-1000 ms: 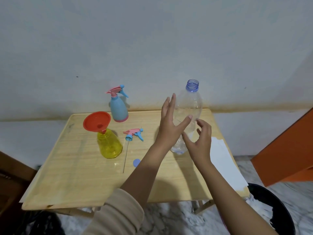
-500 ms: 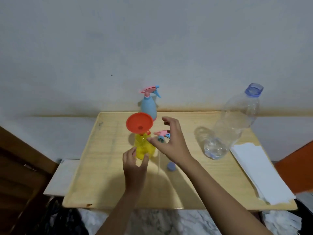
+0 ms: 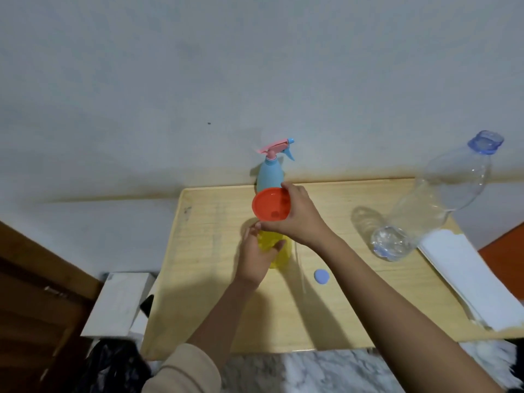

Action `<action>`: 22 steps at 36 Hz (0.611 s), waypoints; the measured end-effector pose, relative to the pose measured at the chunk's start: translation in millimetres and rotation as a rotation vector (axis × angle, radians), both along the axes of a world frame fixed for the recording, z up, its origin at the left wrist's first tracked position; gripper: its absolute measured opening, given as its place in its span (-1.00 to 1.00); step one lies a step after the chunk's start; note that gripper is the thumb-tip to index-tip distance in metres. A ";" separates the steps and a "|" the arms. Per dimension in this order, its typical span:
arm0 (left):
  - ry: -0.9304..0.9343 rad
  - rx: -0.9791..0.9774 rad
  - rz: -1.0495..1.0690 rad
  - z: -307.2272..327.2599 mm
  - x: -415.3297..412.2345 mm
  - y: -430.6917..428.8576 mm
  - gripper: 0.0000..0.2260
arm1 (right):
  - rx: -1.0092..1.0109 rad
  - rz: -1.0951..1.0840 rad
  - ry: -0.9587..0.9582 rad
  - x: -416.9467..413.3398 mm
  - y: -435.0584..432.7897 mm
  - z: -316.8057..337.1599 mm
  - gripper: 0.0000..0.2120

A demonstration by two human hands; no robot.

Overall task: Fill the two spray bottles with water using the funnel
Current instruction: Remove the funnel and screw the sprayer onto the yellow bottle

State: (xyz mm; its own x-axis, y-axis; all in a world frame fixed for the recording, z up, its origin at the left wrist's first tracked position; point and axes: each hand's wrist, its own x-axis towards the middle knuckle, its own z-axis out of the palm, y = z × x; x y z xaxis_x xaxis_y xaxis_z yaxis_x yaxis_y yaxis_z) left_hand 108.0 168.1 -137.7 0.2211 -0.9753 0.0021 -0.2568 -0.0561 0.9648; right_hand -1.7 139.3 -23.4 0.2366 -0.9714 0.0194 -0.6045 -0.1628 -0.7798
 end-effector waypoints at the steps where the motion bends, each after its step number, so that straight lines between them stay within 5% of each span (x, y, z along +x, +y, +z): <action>1: 0.001 0.006 0.000 0.3 0.3 -0.3 -0.54 | -0.002 -0.006 0.007 0.3 0.2 0.6 -0.09; 22: -0.048 -0.009 -0.072 2.4 6.7 -2.0 -0.48 | -0.003 -0.047 0.046 0.0 1.7 16.4 -0.10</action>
State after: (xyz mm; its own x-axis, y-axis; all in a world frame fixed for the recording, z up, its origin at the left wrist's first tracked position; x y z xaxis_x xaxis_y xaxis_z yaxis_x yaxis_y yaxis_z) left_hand 114.7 166.1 -135.3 0.1503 -0.9885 0.0194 -0.3056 -0.0278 0.9517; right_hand -1.8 141.0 -7.0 0.1913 -0.9814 0.0127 -0.6464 -0.1358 -0.7508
